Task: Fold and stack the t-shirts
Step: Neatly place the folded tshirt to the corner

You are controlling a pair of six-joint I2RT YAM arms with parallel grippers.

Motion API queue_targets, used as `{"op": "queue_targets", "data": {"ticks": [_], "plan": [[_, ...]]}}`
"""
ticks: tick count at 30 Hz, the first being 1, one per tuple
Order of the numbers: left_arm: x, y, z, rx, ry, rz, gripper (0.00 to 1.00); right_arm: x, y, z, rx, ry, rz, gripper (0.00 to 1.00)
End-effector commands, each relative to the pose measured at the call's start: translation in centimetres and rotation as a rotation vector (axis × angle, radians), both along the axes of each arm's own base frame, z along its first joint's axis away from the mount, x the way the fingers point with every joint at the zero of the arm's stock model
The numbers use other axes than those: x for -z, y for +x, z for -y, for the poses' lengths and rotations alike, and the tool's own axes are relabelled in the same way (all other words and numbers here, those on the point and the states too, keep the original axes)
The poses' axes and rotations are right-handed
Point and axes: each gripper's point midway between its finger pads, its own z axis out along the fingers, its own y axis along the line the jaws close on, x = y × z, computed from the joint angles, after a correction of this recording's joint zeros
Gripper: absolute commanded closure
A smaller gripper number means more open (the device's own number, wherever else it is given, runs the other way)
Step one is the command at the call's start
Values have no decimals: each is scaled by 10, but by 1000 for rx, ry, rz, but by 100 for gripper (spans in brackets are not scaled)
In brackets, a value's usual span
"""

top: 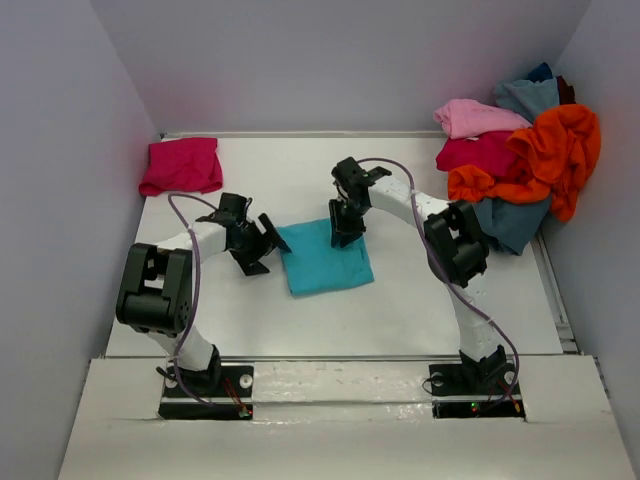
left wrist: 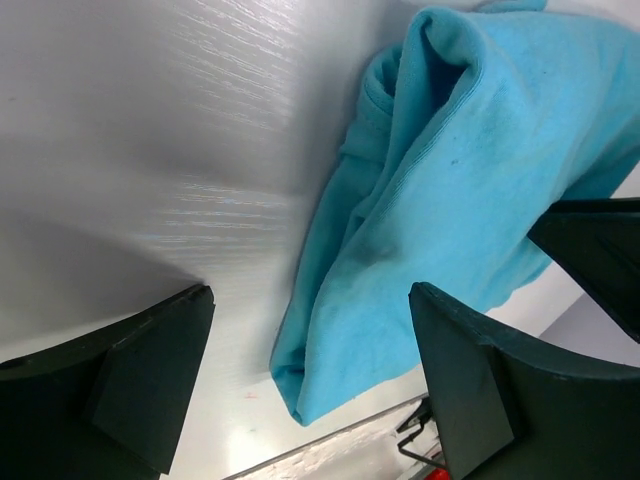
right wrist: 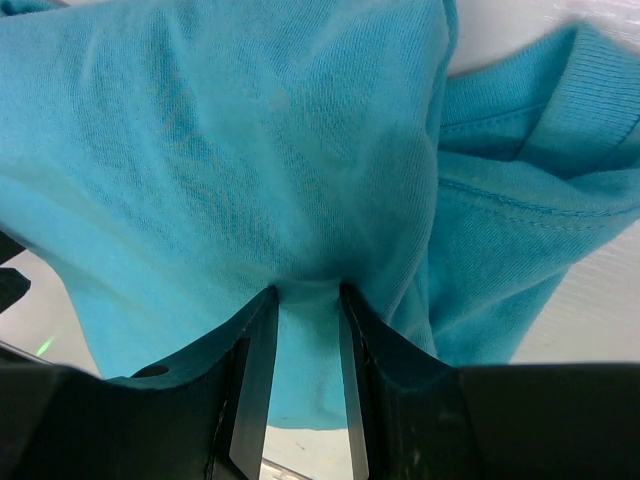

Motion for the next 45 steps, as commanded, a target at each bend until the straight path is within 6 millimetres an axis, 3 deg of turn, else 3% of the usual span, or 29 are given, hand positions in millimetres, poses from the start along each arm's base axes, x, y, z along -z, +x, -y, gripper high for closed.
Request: {"op": "queue_targets", "data": {"ticks": [1,9,22,28,45], "plan": [[32,-17,-13,39,44,-34,5,-4,-1,4,-18,-6,11,63],[48,-32,6,62,-92,-51,5,-4,-1,4,-21,-7,11,63],[70,-55,-4,49,-42,-110,5,-2,-2,5,-21,-10,6,63],[74,-52,-1,49,-58,-117,5,0,1,7,-11,-7,4,63],[72,-33,68,215,-124,-120,8,4,1,11,2,-4,-5,63]]}}
